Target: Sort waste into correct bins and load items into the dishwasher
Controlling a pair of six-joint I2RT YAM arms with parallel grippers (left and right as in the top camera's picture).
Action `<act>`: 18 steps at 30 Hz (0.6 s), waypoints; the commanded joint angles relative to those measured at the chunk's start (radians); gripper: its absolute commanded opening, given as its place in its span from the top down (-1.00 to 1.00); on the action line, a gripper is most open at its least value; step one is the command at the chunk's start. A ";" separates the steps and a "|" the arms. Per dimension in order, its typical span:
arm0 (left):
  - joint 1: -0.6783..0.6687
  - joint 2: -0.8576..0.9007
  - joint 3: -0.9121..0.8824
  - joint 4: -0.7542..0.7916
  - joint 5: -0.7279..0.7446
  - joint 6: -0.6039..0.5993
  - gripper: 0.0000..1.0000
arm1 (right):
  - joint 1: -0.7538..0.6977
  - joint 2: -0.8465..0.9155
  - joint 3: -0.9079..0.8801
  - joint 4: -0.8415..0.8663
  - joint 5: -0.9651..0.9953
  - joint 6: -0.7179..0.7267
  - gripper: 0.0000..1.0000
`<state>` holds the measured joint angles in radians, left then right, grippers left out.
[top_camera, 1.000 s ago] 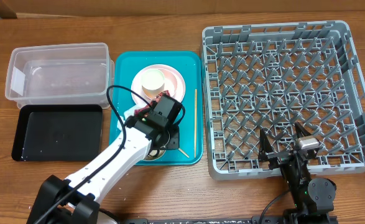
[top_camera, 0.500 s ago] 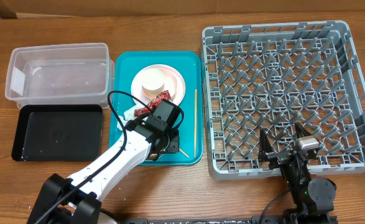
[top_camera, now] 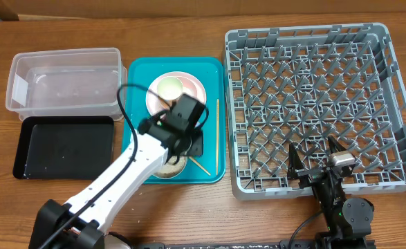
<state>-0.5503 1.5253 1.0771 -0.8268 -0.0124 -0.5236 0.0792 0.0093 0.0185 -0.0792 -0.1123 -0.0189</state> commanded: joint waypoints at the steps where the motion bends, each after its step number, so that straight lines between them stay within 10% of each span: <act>1: -0.005 -0.015 0.121 -0.079 -0.151 0.042 0.03 | -0.003 -0.006 -0.011 0.005 0.006 -0.001 -1.00; 18: 0.117 0.129 0.117 -0.100 -0.205 0.037 -0.48 | -0.003 -0.006 -0.011 0.005 0.006 -0.001 -1.00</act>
<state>-0.4667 1.6108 1.1946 -0.9245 -0.1993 -0.4904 0.0792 0.0093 0.0185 -0.0792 -0.1123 -0.0193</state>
